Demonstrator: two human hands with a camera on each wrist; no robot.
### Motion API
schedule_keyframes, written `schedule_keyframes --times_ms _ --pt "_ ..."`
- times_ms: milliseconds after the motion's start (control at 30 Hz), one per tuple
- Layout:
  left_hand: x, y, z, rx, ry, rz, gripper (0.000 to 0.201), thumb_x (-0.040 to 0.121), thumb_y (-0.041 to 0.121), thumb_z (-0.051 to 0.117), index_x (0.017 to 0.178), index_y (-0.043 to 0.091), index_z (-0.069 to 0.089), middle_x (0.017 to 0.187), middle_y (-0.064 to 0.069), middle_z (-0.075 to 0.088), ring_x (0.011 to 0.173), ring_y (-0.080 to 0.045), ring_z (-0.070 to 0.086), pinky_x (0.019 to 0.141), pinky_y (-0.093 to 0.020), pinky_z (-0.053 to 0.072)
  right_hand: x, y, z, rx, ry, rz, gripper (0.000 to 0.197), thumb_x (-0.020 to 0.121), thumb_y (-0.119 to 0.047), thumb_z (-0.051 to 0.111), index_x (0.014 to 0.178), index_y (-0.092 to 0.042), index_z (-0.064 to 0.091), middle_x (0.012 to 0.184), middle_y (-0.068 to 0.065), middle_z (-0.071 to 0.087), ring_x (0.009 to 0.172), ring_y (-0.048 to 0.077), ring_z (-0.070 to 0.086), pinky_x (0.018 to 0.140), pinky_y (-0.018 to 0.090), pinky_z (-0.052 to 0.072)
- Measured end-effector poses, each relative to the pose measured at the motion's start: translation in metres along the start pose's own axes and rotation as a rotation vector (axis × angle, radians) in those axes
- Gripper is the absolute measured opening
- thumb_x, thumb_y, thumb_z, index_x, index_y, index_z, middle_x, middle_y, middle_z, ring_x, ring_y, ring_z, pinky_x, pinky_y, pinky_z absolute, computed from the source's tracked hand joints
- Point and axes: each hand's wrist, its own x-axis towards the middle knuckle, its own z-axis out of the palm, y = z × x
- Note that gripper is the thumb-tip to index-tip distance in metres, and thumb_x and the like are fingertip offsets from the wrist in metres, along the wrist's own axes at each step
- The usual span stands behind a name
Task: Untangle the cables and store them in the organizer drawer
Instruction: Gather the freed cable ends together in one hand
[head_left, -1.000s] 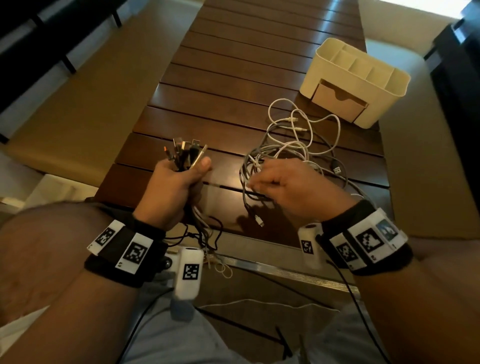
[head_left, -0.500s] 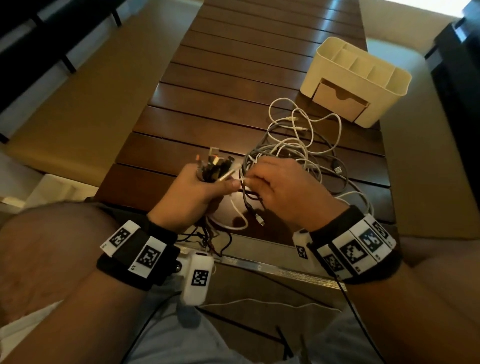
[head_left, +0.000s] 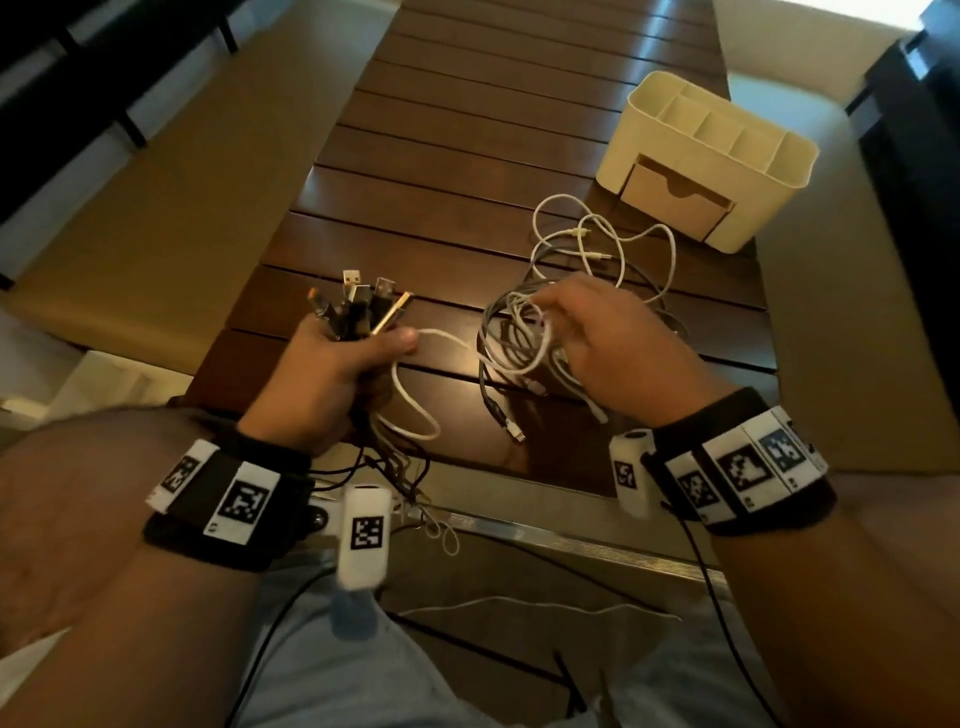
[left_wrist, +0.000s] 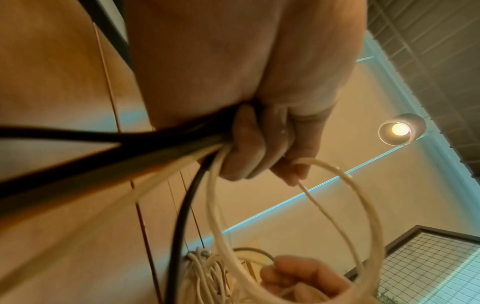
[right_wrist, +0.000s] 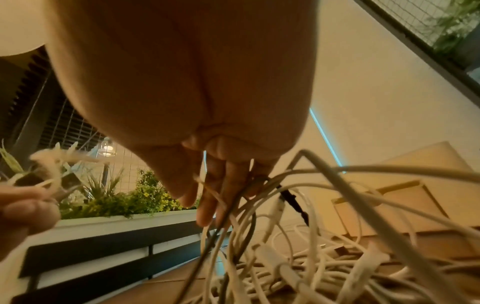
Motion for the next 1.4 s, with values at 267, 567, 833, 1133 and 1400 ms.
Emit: schedule_keyframes --times_ms 267,567,833,1133,1400 --pt "0.005 -0.006 -0.005 0.111 0.070 -0.034 0.016 0.092 0.013 0.065 0.077 0.008 0.066 0.053 0.001 0.040 0.042 -0.011 0.037 0.043 -0.021 0.032 -0.006 -0.018 -0.007 0.198 -0.170 -0.099 0.023 0.097 -0.021 0.054 0.113 -0.032 0.066 0.107 -0.021 0.062 0.095 -0.004 0.056 0.080 0.020 0.045" --pt "0.009 -0.019 -0.004 0.560 0.088 0.065 0.006 0.092 0.018 0.070 0.094 0.013 0.070 0.081 0.000 0.067 0.060 0.006 0.061 0.052 -0.005 0.042 -0.007 -0.014 -0.006 0.220 -0.159 -0.091 0.012 0.096 -0.027 0.060 0.096 -0.026 0.072 0.087 -0.014 0.066 0.085 0.003 0.061 0.077 0.022 0.050" --pt "0.004 -0.015 -0.001 0.394 0.216 0.258 0.017 0.089 0.018 0.072 0.100 0.004 0.071 0.089 -0.005 0.070 0.073 0.004 0.065 0.060 -0.007 0.047 0.002 -0.009 0.021 -0.326 -0.165 -0.083 0.019 0.101 -0.033 0.047 0.104 -0.029 0.065 0.102 -0.011 0.065 0.103 0.014 0.056 0.105 0.038 0.029" --pt "0.013 -0.013 -0.017 0.069 0.261 0.140 0.025 0.093 0.030 0.068 0.096 0.006 0.060 0.053 0.008 0.038 0.045 -0.011 0.031 0.045 -0.026 0.031 0.001 -0.002 0.027 -0.230 -0.101 -0.131 0.011 0.097 -0.028 0.056 0.100 -0.027 0.066 0.102 -0.016 0.060 0.105 0.009 0.047 0.103 0.033 0.025" --pt "0.009 -0.019 0.008 0.241 -0.089 -0.049 0.040 0.091 0.029 0.068 0.105 -0.009 0.064 0.073 -0.011 0.062 0.061 -0.024 0.059 0.063 -0.038 0.056 0.001 -0.015 0.043 -0.116 -0.004 -0.341 0.013 0.095 -0.029 0.058 0.094 -0.023 0.069 0.090 -0.012 0.058 0.090 0.009 0.047 0.088 0.027 0.029"
